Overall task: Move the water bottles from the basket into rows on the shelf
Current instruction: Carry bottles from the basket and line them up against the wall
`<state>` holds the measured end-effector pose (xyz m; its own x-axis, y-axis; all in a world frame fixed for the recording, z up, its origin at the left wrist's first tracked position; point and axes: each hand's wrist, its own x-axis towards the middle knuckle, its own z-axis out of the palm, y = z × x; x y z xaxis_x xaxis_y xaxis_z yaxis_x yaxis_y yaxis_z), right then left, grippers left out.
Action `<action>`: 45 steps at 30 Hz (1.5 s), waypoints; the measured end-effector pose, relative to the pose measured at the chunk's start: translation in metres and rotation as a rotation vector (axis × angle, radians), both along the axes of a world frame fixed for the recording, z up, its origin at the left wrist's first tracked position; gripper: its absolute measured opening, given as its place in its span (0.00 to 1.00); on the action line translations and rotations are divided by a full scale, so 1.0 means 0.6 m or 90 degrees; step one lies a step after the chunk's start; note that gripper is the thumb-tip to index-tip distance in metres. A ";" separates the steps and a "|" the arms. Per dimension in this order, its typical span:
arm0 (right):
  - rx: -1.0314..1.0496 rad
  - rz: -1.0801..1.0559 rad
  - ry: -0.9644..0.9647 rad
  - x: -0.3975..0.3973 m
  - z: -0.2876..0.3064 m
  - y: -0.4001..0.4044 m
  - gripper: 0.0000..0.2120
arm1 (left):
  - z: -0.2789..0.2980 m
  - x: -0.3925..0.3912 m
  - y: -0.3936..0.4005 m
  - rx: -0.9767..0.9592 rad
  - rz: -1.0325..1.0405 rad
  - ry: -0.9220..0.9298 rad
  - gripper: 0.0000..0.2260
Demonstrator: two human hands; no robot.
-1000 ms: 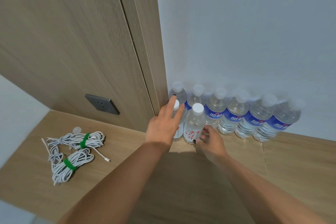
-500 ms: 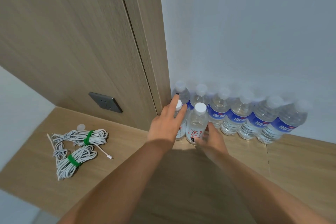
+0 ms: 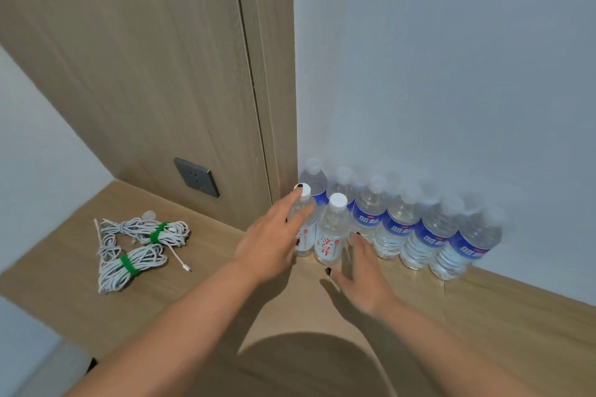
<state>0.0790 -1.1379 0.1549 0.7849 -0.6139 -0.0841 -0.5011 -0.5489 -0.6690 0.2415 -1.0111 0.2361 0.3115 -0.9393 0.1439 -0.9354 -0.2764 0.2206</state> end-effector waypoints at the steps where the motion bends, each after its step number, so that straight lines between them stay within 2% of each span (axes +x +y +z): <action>1: -0.017 0.009 0.028 -0.008 0.000 0.003 0.42 | -0.002 -0.005 0.011 -0.022 -0.003 0.015 0.34; 6: -0.129 0.050 0.022 -0.022 0.034 0.033 0.44 | 0.015 -0.043 0.067 -0.074 0.059 0.040 0.32; 14: -0.252 0.193 0.032 -0.022 0.113 0.131 0.48 | 0.065 -0.085 0.200 -0.021 0.177 0.070 0.36; 22: -0.279 0.360 0.046 -0.032 0.187 0.288 0.38 | 0.085 -0.184 0.455 -0.023 0.266 0.048 0.36; 30: -0.287 0.519 0.015 -0.048 0.267 0.517 0.39 | 0.107 -0.310 0.758 -0.021 0.438 0.026 0.35; 38: -0.226 0.714 -0.016 -0.036 0.273 0.767 0.39 | 0.117 -0.398 1.004 -0.021 0.642 0.057 0.34; 45: -0.186 0.882 0.039 -0.005 0.236 0.960 0.38 | 0.067 -0.448 1.126 -0.032 0.782 0.098 0.35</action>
<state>0.0759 -0.5622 0.2967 0.7570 0.6370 -0.1457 0.5249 -0.7256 -0.4450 -0.0275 -0.3354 0.2763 0.9985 -0.0075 0.0550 -0.0259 -0.9395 0.3416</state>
